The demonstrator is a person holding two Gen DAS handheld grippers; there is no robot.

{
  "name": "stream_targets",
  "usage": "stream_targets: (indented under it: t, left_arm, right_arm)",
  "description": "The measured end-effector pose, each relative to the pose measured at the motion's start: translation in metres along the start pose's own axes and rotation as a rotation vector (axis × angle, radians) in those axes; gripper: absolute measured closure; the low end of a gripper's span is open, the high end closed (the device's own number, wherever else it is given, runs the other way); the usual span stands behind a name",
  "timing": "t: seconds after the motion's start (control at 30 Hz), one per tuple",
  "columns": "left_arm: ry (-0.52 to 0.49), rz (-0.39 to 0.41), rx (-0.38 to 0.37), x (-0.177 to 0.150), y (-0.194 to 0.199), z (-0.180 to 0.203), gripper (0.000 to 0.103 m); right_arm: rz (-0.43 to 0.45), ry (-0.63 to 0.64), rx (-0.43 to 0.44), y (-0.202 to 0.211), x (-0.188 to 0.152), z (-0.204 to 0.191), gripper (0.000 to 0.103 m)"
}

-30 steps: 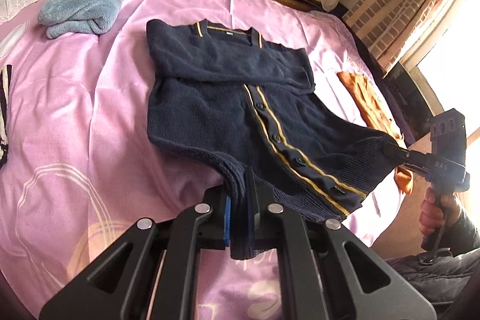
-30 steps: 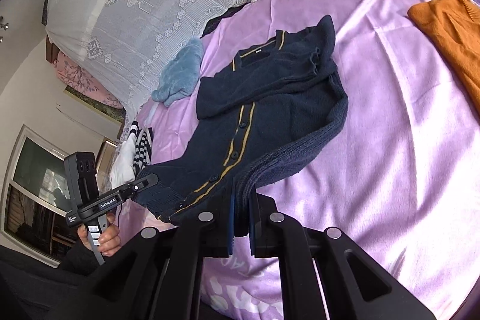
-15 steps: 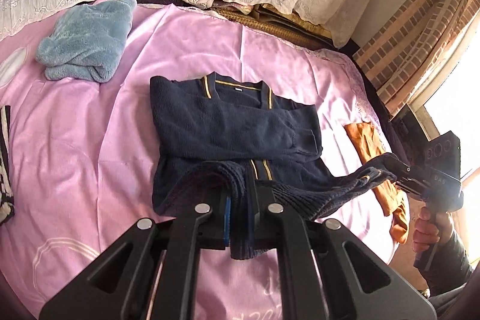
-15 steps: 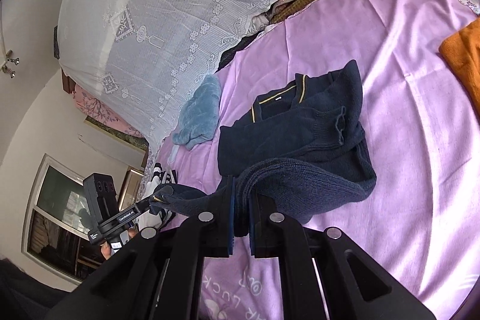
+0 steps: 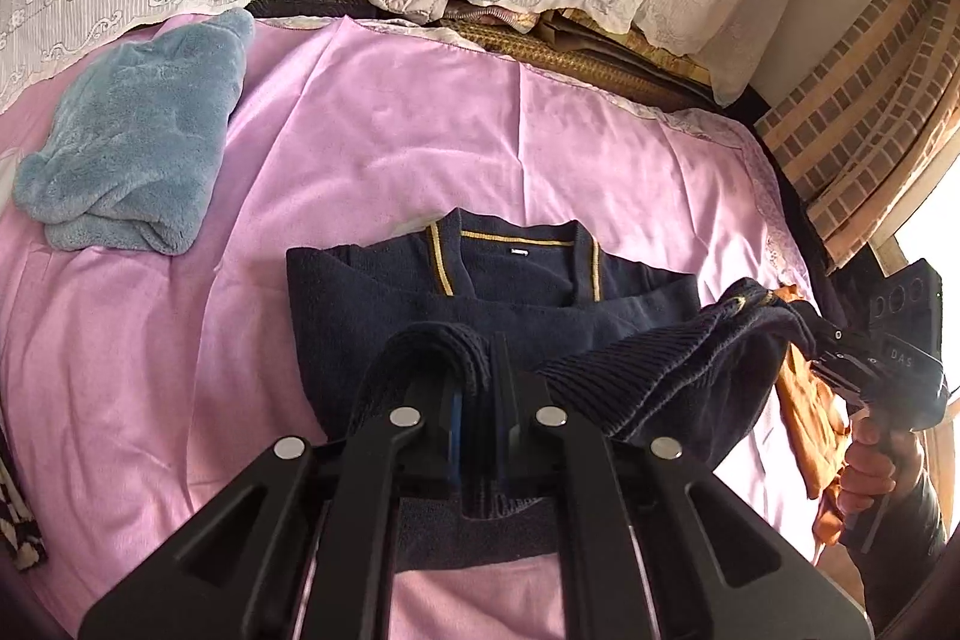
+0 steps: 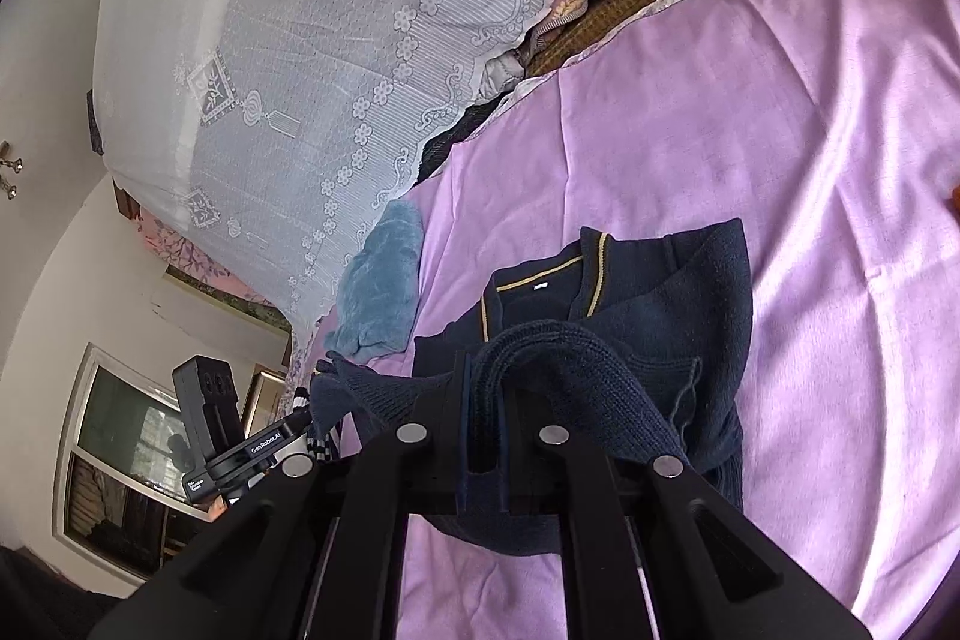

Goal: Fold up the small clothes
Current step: 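Lay the hem down near the collar and open both tools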

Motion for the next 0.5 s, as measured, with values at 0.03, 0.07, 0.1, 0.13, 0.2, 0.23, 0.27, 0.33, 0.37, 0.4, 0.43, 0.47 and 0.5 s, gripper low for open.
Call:
stream_targets:
  t: [0.03,0.07,0.1,0.13,0.2,0.23,0.27,0.33,0.37,0.4,0.43,0.47,0.5]
  left_arm:
    - [0.004,-0.007,0.004,0.003,-0.007,-0.002,0.096]
    - [0.009,-0.013,0.007,0.006,-0.013,-0.005,0.096]
    - [0.015,-0.020,0.011,0.008,-0.020,-0.008,0.096]
    - [0.022,-0.026,0.015,0.011,-0.027,-0.011,0.096]
    - [0.034,-0.039,0.022,0.015,-0.041,-0.017,0.096]
    - [0.041,-0.045,0.023,0.017,-0.047,-0.020,0.096]
    - [0.049,-0.053,0.023,0.018,-0.053,-0.022,0.096]
    - [0.061,-0.072,0.025,0.020,-0.066,-0.027,0.096]
    - [0.065,-0.085,0.029,0.019,-0.072,-0.029,0.096]
    - [0.068,-0.098,0.033,0.018,-0.078,-0.031,0.096]
    - [0.070,-0.113,0.042,0.016,-0.084,-0.034,0.095]
    - [0.071,-0.122,0.052,0.015,-0.089,-0.036,0.092]
    - [0.072,-0.129,0.056,0.015,-0.092,-0.037,0.091]
  right_arm:
    - [-0.001,-0.008,-0.002,-0.004,0.003,0.005,0.095]
    - [-0.003,-0.019,-0.004,-0.009,0.007,0.011,0.095]
    - [-0.005,-0.029,-0.008,-0.013,0.010,0.016,0.095]
    - [-0.007,-0.038,-0.012,-0.018,0.013,0.021,0.096]
    - [-0.010,-0.058,-0.021,-0.027,0.017,0.032,0.096]
    - [-0.014,-0.071,-0.023,-0.031,0.018,0.037,0.096]
    - [-0.017,-0.086,-0.026,-0.036,0.019,0.043,0.096]
    - [-0.024,-0.109,-0.035,-0.045,0.021,0.054,0.096]
    - [-0.029,-0.128,-0.042,-0.050,0.021,0.060,0.095]
    - [-0.036,-0.148,-0.044,-0.055,0.022,0.065,0.095]
    - [-0.044,-0.164,-0.050,-0.060,0.022,0.071,0.095]
    - [-0.048,-0.171,-0.067,-0.064,0.022,0.075,0.093]
    - [-0.052,-0.168,-0.090,-0.068,0.023,0.080,0.090]
Point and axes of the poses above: each gripper's, at about its wrist camera, not at the fingertips, and y roughly against the way its jaws point, z to its right, x to its top, the point moved 8 cm from there along -y, roughly the way its jaws point, and after that the axes turned 2 degrees about y, right-handed, at the moved point
